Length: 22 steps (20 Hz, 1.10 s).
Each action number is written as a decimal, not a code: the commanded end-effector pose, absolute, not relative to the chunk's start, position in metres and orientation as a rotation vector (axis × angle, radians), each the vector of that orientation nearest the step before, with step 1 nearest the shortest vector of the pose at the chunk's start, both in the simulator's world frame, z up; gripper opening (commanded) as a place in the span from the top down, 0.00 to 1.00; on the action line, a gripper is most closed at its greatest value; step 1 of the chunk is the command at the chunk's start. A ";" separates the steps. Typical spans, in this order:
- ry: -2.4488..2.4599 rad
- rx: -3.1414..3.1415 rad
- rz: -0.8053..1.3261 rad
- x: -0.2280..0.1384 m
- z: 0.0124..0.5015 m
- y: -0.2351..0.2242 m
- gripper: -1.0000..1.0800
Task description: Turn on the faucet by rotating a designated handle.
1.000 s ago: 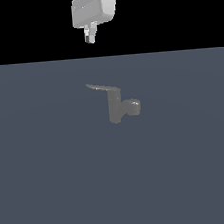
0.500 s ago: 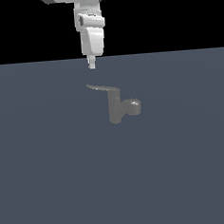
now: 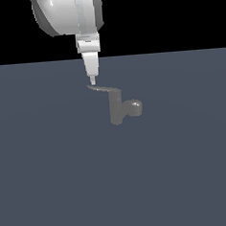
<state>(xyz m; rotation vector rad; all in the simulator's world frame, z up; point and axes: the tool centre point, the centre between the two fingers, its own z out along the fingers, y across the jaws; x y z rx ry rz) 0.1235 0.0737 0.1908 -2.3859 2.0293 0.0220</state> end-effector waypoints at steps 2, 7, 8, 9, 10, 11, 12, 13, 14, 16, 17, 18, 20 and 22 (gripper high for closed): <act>2.070 -2.359 0.007 0.129 0.179 0.075 1.00; 2.089 -2.346 0.000 0.131 0.173 0.076 1.00; 2.089 -2.346 0.000 0.131 0.173 0.076 1.00; 2.089 -2.346 0.000 0.131 0.173 0.076 1.00; 2.089 -2.346 0.000 0.131 0.173 0.076 1.00; 2.088 -2.347 0.001 0.131 0.173 0.076 1.00; 2.088 -2.347 0.001 0.128 0.173 0.076 1.00; 2.088 -2.347 0.001 0.126 0.173 0.077 1.00; 2.088 -2.347 0.001 0.124 0.173 0.077 1.00; 2.088 -2.347 0.001 0.119 0.173 0.077 1.00; 2.088 -2.347 0.001 0.116 0.173 0.077 1.00; 2.088 -2.347 0.001 0.114 0.173 0.077 1.00; 2.088 -2.347 0.001 0.109 0.173 0.078 1.00; 2.088 -2.347 0.001 0.104 0.173 0.078 1.00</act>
